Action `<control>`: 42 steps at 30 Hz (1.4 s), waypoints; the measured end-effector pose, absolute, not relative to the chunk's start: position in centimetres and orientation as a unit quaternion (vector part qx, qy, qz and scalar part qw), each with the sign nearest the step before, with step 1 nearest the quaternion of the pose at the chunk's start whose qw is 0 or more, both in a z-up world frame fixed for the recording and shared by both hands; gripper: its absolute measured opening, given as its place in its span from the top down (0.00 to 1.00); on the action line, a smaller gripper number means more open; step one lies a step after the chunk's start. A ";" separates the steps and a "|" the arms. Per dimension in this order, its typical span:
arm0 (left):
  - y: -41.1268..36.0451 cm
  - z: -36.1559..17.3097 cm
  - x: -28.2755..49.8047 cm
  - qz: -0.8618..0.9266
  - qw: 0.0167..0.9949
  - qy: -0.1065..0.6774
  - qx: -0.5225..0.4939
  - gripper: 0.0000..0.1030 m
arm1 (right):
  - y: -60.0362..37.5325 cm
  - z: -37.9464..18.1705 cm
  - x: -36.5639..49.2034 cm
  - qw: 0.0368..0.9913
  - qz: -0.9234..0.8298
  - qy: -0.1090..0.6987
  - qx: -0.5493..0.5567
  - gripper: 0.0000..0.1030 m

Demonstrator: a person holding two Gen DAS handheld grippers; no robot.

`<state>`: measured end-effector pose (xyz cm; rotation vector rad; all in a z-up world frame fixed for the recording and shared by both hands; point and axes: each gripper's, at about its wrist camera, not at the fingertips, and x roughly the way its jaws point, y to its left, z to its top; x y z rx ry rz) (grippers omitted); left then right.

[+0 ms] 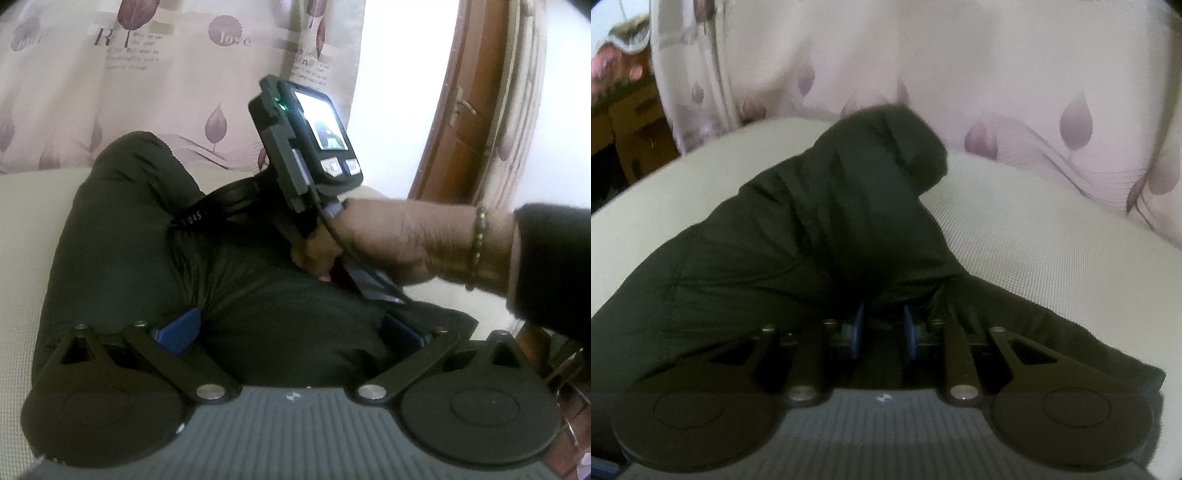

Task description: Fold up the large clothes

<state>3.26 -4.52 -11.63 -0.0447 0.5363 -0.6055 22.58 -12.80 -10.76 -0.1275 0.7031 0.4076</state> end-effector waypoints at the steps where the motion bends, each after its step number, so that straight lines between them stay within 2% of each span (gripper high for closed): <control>1: -4.5 -11.7 3.2 -0.296 0.919 0.259 -0.021 0.00 | -13.0 -10.9 22.4 0.919 0.197 0.336 -0.057 0.79; 9: -4.3 -12.2 3.5 -0.297 0.918 0.262 -0.013 0.00 | -13.5 -10.6 22.1 0.922 0.195 0.330 -0.046 0.78; 14: -4.3 -12.2 3.8 -0.297 0.917 0.265 -0.008 0.00 | -15.7 -7.0 20.3 0.919 0.203 0.337 -0.031 0.76; 15: -4.3 -12.2 3.8 -0.297 0.917 0.265 -0.009 0.00 | -16.5 -6.3 19.1 0.923 0.203 0.325 -0.022 0.72; 18: -4.3 -12.2 3.9 -0.298 0.918 0.262 -0.008 0.00 | -20.6 -4.3 13.8 0.936 0.215 0.279 0.022 0.53; 19: -4.2 -12.2 4.0 -0.298 0.918 0.262 -0.009 0.00 | -22.0 -4.1 11.7 0.938 0.218 0.268 0.037 0.51; 23: -4.0 -12.4 3.9 -0.299 0.919 0.257 -0.011 0.00 | -25.5 -5.7 4.5 0.938 0.223 0.261 0.044 0.51; 28: -4.1 -12.5 3.5 -0.297 0.920 0.255 -0.010 0.00 | -25.5 -9.1 -2.3 0.948 0.192 0.254 0.003 0.52; 33: -4.1 -12.5 3.1 -0.297 0.922 0.247 -0.009 0.00 | -26.0 -12.6 -1.9 0.943 0.171 0.280 0.054 0.57; 38: -1.7 -11.1 2.9 -0.301 0.919 0.240 -0.083 0.00 | -28.0 -14.1 -1.4 0.931 0.179 0.291 0.126 0.57; 42: -1.2 -11.3 2.0 -0.292 0.927 0.227 -0.056 0.01 | -30.5 -13.7 -1.4 0.914 0.207 0.289 0.195 0.54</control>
